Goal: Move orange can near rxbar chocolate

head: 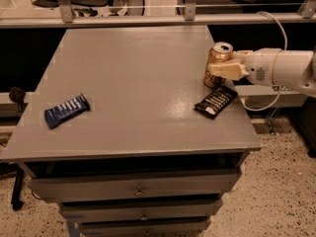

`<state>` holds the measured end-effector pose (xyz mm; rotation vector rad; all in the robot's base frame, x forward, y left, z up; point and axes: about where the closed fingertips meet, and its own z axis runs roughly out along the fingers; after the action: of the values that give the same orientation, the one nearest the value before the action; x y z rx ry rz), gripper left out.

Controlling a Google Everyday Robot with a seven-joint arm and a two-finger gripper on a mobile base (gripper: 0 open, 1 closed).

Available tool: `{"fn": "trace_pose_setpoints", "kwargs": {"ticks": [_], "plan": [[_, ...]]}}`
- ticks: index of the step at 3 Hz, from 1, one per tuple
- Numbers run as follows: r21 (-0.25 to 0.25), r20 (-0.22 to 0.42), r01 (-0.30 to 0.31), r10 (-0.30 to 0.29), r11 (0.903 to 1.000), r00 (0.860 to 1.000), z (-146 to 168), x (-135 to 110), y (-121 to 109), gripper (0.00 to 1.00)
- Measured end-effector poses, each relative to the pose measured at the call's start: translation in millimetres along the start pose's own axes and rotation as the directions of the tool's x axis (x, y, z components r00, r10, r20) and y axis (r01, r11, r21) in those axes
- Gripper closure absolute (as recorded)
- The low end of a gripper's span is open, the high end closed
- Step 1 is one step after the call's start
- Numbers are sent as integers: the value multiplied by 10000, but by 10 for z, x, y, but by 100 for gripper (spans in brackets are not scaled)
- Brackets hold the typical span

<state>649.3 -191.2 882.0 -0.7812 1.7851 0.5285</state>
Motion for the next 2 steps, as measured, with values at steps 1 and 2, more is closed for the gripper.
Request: {"fn": "trace_pose_setpoints", "kwargs": {"ticks": [1, 2], "plan": [[-1, 0, -1, 1, 10000, 10000, 0, -1, 0, 13], [-265, 8, 52, -52, 9996, 10000, -63, 20, -39, 0]]}}
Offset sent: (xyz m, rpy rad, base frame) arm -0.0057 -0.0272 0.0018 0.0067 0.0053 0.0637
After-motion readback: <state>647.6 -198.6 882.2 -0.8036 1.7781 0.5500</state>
